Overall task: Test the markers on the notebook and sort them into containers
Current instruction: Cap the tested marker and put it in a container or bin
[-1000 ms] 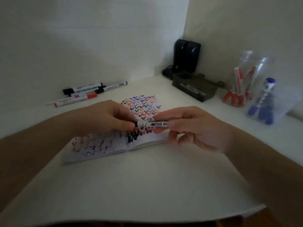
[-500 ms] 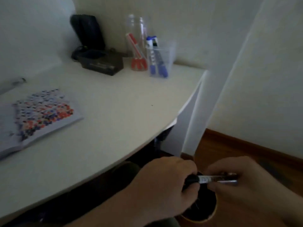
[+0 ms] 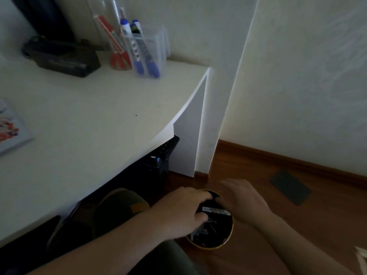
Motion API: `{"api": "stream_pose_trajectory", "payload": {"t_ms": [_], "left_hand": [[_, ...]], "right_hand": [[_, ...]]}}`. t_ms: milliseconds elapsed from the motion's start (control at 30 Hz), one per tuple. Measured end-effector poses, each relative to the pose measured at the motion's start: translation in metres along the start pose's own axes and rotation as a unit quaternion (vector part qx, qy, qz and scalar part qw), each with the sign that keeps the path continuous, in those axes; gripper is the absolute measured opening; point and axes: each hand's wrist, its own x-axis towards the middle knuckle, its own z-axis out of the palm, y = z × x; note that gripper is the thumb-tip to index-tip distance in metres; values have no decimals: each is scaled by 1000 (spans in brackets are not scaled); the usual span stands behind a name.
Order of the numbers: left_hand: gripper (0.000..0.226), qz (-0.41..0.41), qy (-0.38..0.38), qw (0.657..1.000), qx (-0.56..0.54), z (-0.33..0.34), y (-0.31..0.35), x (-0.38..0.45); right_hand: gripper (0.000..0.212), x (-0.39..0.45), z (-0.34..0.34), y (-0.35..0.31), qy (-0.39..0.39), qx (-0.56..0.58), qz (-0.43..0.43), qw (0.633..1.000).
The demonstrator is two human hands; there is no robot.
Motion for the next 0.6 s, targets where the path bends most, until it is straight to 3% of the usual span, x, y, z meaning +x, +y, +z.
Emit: {"api": "stream_pose_trajectory", "payload": {"t_ms": [100, 133, 167, 233, 300, 400, 467, 600], "left_hand": [[35, 170, -46, 983, -43, -31, 32, -55], [32, 177, -59, 981, -61, -51, 37, -78], [28, 160, -3, 985, -58, -81, 39, -97], [20, 160, 239, 957, -32, -137, 27, -141], [12, 90, 410, 908, 2, -184, -1, -185], [8, -58, 529, 847, -20, -231, -68, -207], [12, -145, 555, 819, 25, -249, -127, -225], [24, -316, 553, 765, 92, -263, -239, -273]], "right_hand": [[27, 7, -45, -26, 123, 37, -58, 990], [28, 11, -61, -42, 159, 62, -82, 982], [28, 17, -78, -61, 192, 89, -112, 971], [27, 31, -110, -108, 257, 145, -184, 937], [27, 49, -137, -165, 291, 175, -269, 901], [30, 85, -158, -256, 269, 186, -385, 863], [32, 117, -160, -316, 233, 181, -432, 852], [44, 174, -152, -425, 104, 85, -442, 887]]}}
